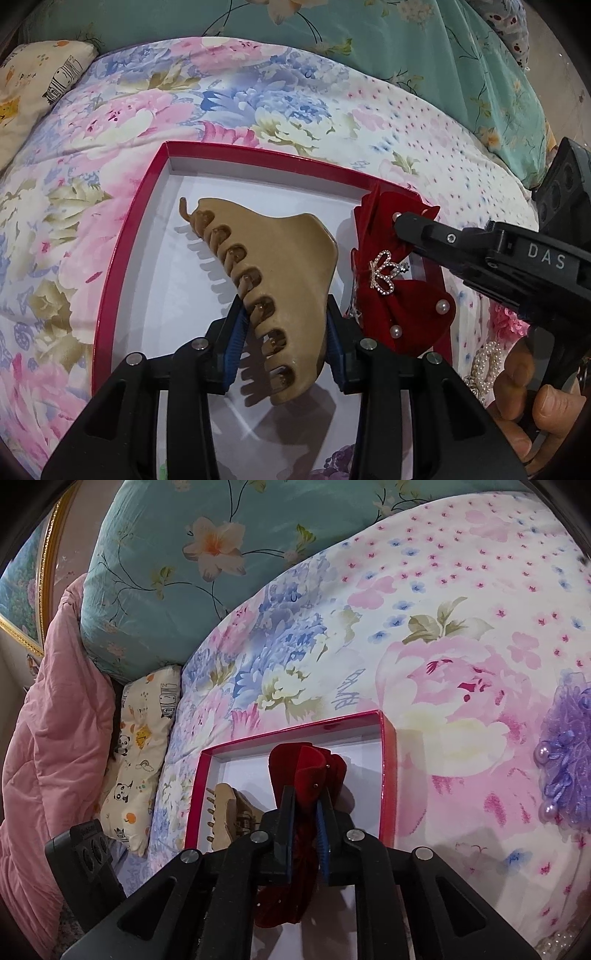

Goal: Organize jewelry
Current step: 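Carry the claw clip and red bow together into the red-rimmed box, then open both tools to release the items in the box and withdraw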

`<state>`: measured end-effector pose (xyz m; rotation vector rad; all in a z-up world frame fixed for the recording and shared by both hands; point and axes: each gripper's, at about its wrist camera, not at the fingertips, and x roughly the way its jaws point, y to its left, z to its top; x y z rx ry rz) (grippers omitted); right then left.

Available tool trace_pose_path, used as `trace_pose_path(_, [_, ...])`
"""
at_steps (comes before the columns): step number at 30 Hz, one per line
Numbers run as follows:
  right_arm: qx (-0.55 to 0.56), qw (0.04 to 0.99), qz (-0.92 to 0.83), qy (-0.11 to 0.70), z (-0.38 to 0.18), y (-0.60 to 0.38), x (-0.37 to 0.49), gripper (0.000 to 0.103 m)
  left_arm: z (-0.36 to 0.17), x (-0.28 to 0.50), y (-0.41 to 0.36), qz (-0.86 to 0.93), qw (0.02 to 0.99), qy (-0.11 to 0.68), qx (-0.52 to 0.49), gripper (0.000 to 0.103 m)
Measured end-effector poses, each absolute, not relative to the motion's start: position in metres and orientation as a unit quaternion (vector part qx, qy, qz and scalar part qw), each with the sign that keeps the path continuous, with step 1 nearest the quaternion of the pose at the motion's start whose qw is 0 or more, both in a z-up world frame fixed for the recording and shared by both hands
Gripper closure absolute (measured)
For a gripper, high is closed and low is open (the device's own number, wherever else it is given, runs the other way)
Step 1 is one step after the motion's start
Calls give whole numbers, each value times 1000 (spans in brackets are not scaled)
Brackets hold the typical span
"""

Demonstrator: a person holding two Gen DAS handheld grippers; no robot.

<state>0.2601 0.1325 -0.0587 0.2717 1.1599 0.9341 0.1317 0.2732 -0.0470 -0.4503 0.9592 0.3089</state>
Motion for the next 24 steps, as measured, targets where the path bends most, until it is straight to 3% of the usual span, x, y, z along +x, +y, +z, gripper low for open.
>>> trace_pose_path(3, [115, 735, 418, 521, -55, 129, 258, 79, -47, 131, 271, 144, 850, 459, -213, 61])
trace_pose_path(9, [114, 742, 418, 511, -45, 123, 256, 78, -46, 129, 268, 146, 848, 463, -212, 54])
trace_pose_path(11, [116, 744, 419, 508, -42, 120, 255, 78, -45, 127, 269, 149, 848, 463, -213, 44])
trace_pose_path(19, [136, 743, 428, 496, -23, 93, 243, 75, -38, 115, 268, 157, 847, 459, -216, 44])
trace_pose_path(24, [147, 757, 427, 473, -7, 51, 228, 65, -23, 96, 258, 163, 855, 441, -217, 38])
